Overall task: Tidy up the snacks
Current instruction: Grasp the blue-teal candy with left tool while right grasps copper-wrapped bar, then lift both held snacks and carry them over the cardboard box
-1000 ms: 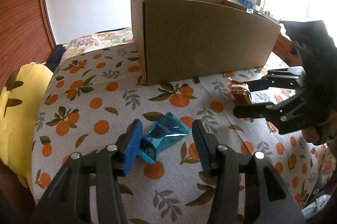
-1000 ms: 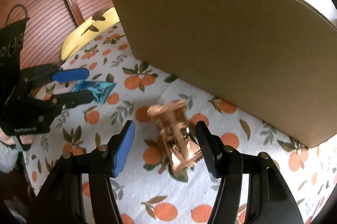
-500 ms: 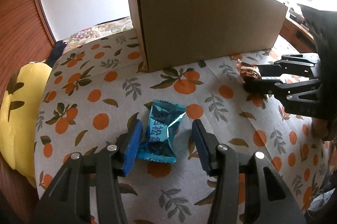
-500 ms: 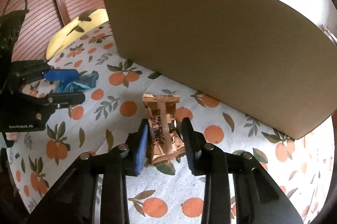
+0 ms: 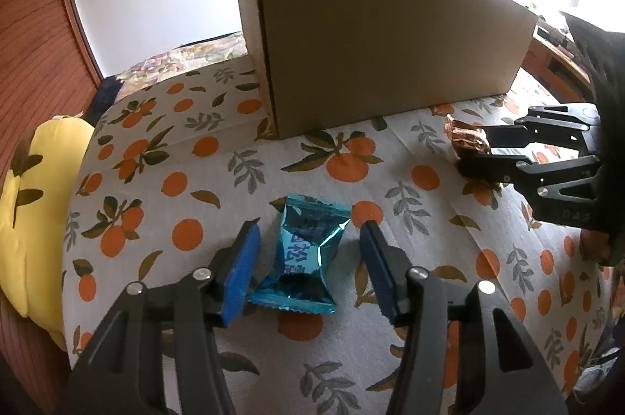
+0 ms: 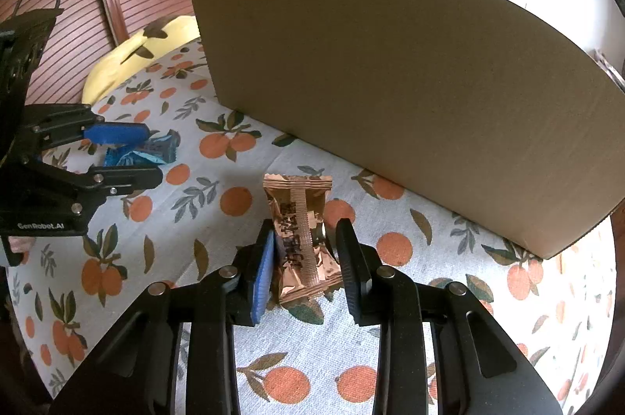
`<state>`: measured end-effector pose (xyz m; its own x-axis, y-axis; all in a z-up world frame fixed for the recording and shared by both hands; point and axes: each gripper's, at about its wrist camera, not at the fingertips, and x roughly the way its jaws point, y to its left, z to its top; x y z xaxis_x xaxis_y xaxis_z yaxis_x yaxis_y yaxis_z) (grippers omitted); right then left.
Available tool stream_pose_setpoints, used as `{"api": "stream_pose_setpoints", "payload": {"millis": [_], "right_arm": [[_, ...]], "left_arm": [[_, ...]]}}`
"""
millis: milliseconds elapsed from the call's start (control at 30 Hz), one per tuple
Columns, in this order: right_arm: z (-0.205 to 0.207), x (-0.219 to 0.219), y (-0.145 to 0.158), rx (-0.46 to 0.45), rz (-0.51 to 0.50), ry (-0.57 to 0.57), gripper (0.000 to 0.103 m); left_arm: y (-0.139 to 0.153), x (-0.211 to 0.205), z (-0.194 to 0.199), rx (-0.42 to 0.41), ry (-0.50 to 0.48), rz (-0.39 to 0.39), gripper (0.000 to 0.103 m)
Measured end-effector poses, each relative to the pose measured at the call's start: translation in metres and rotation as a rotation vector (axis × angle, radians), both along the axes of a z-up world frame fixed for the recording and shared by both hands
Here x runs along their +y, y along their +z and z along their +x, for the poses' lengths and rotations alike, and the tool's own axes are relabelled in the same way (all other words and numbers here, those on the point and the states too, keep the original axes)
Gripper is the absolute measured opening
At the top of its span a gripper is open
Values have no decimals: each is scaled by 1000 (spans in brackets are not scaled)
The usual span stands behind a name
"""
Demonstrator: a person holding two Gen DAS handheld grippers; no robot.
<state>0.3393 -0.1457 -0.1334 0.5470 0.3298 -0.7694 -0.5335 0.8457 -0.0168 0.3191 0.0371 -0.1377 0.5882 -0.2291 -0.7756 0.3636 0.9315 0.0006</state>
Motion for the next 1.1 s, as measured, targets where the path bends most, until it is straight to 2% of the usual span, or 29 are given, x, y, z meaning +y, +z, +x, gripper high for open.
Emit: {"api": "stream_pose_setpoints", "payload": {"millis": [100,233,400,500,633,667,733,867,900,1100], "right_arm": [[0,0,0,1,0,0,29],[0,0,0,0,0,0,29],[0,0,0,0,0,-1,29],[0,0,0,1,1,-1,29],[0,-1,-1,0,1,0,29],[0,0,-1,0,1,0,29],[0,0,-1,0,0,0,29],[0,0,-1,-3,-1,-5,27],[0,-1,0,-6,-3,-11,23],[0,-6,2,5,21,-32,20]], "left_arm": [[-1,-2,1,5,-3,9,68],[-2,0,2,9,14,9,76],[-2,1,1,11,25,8,77],[-2,1,0,10,18,1,71],[1,-5,-6,4,-1,6,46],[1,-7,-7,7,-6,10,42],[3,-11,-10,14,-13,15,27],[5,-18,-17,4,-25,26,23],[7,-19,-18,-1,-26,22,23],[23,-23,-22,-25,-22,-20,23]]}}
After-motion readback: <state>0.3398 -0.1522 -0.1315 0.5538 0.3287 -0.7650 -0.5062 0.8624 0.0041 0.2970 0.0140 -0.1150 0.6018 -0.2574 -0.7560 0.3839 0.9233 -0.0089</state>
